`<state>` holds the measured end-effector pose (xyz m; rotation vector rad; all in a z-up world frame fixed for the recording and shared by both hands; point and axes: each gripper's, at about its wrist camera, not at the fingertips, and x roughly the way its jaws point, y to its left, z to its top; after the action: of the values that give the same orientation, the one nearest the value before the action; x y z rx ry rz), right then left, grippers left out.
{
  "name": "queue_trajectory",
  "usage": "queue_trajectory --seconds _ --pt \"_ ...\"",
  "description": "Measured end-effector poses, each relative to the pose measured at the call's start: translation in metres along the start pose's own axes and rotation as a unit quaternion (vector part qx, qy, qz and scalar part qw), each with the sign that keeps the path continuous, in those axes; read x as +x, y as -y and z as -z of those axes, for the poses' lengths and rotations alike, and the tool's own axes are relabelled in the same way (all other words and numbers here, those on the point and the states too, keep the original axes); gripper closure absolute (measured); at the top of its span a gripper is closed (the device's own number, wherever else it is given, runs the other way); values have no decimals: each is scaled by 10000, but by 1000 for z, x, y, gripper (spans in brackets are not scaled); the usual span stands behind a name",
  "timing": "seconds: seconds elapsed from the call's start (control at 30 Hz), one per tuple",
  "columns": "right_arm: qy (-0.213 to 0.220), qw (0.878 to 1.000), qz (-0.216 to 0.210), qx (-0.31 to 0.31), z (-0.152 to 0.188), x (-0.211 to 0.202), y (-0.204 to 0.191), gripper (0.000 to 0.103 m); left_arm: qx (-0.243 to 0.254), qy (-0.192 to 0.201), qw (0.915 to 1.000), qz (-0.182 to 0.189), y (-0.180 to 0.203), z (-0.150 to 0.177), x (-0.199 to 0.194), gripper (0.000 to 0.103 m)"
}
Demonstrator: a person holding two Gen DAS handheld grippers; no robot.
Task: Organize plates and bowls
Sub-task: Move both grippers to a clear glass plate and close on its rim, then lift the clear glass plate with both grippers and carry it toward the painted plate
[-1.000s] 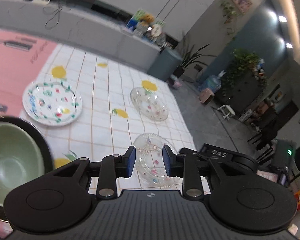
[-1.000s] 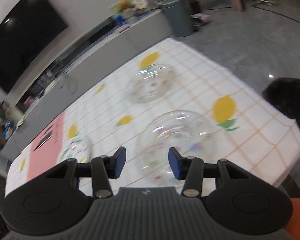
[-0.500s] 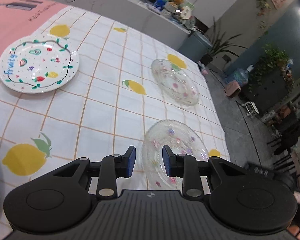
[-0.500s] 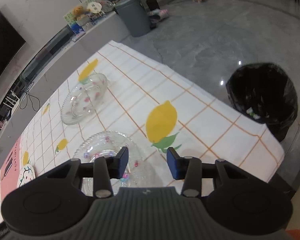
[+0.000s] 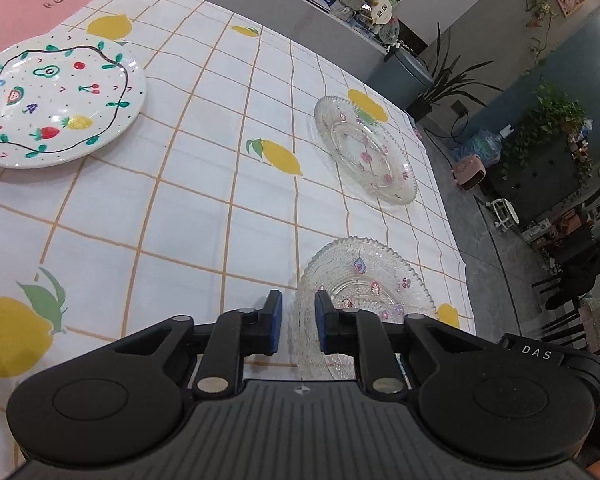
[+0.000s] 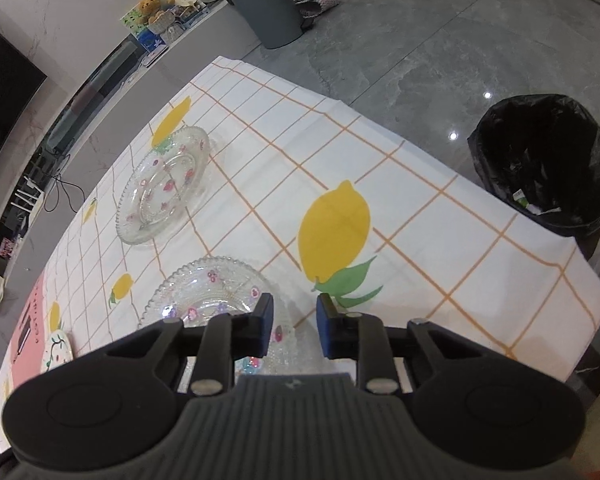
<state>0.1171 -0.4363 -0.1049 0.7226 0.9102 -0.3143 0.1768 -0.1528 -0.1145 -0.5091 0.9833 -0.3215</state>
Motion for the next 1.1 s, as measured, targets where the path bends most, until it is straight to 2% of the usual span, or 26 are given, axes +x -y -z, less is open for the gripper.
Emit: queue_trajectory --seconds 0.1,0.4,0.53,0.83,1.1 --pt "-146 9998 -148 52 1 3 0 92 -3 -22 10000 5 1 0 1 93" --pt "-170 9997 -170 -36 2 1 -3 93 100 63 9999 -92 3 2 -8 96" --pt "-218 9992 -215 -244 5 1 -12 95 -22 162 9998 -138 -2 2 -23 96" --pt "-679 9941 -772 -351 19 1 -22 98 -35 355 9984 -440 -17 10 -66 96" --pt "-866 9877 -1061 -757 40 -8 -38 98 162 613 9954 -718 -20 21 -99 95"
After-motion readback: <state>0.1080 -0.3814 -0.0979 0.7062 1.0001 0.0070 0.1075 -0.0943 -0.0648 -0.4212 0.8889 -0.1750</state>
